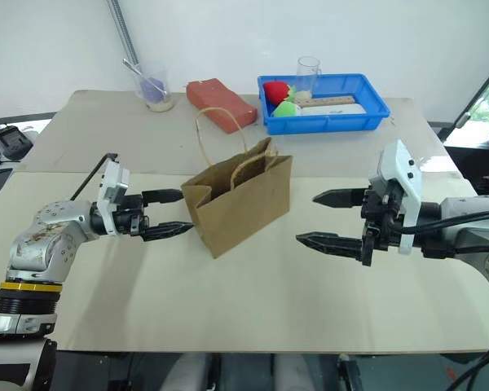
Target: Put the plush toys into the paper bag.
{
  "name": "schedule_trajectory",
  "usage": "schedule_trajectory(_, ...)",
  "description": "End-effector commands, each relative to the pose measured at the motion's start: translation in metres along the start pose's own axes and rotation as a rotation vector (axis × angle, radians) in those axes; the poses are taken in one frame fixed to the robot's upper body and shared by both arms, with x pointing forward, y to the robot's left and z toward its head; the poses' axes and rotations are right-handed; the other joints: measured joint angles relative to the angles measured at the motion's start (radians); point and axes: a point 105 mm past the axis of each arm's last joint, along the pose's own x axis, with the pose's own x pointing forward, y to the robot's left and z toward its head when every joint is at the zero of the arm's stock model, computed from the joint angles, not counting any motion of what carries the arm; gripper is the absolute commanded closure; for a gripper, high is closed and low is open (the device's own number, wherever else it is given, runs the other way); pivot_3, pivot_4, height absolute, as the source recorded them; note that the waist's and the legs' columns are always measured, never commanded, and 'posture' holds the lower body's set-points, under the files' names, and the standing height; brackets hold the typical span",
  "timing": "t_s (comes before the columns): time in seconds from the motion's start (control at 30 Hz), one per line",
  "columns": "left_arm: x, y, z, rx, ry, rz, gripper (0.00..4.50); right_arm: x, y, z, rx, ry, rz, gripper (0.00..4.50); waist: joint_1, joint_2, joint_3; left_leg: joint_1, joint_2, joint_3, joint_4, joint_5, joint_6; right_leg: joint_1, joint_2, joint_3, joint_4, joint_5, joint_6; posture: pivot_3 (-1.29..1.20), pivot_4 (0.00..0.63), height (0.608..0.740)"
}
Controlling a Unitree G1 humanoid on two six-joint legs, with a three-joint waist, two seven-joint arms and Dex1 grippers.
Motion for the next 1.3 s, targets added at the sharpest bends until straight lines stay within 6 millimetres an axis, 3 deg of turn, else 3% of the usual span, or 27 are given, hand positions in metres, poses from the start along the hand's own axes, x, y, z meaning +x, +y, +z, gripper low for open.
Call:
schedule_trajectory(0.03,0.009,-0.009,0.007,0.04,-0.035,-0.009,0.0,0.0,0.006,0.004,-0.044,-0.005,0.022,0.03,0.0,0.0,0.0,0.0,0.0,0.0,0.0,0.0,0.0,0.0,0.0,0.0,0.0,0.0,0.0,0.0,0.15,0.74)
schedule_trajectory(0.47,0.025,-0.026,0.003,-0.026,-0.095,0.014,0.0,0.011,0.012,-0.002,-0.053,0.003,0.06,0.03,0.0,0.0,0.0,0.0,0.0,0.0,0.0,0.0,0.0,0.0,0.0,0.0,0.0,0.0,0.0,0.0,0.15,0.74)
schedule_trajectory(0.9,0.021,-0.034,0.005,-0.02,-0.078,-0.053,0.0,0.034,0.014,-0.011,-0.118,0.026,0.068,0.03,-0.001,0.0,0.0,0.001,0.0,0.0,0.0,0.0,0.0,0.0,0.0,0.0,0.0,0.0,0.0,0.0,0.15,0.74)
schedule_trajectory(1.17,0.019,-0.028,0.004,-0.011,-0.078,-0.019,0.0,0.047,0.005,-0.009,-0.154,-0.007,-0.011,0.03,-0.001,0.0,0.0,0.001,0.0,0.0,0.0,0.0,0.0,0.0,0.0,0.0,0.0,0.0,0.0,0.0,0.15,0.74)
schedule_trajectory(1.3,0.017,-0.028,0.005,-0.008,-0.076,-0.017,0.0,0.053,0.003,-0.012,-0.158,-0.002,-0.029,1.15,0.0,0.0,0.0,0.0,0.0,0.0,0.0,0.0,0.0,0.0,0.0,0.0,0.0,0.0,0.0,0.0,0.15,0.74)
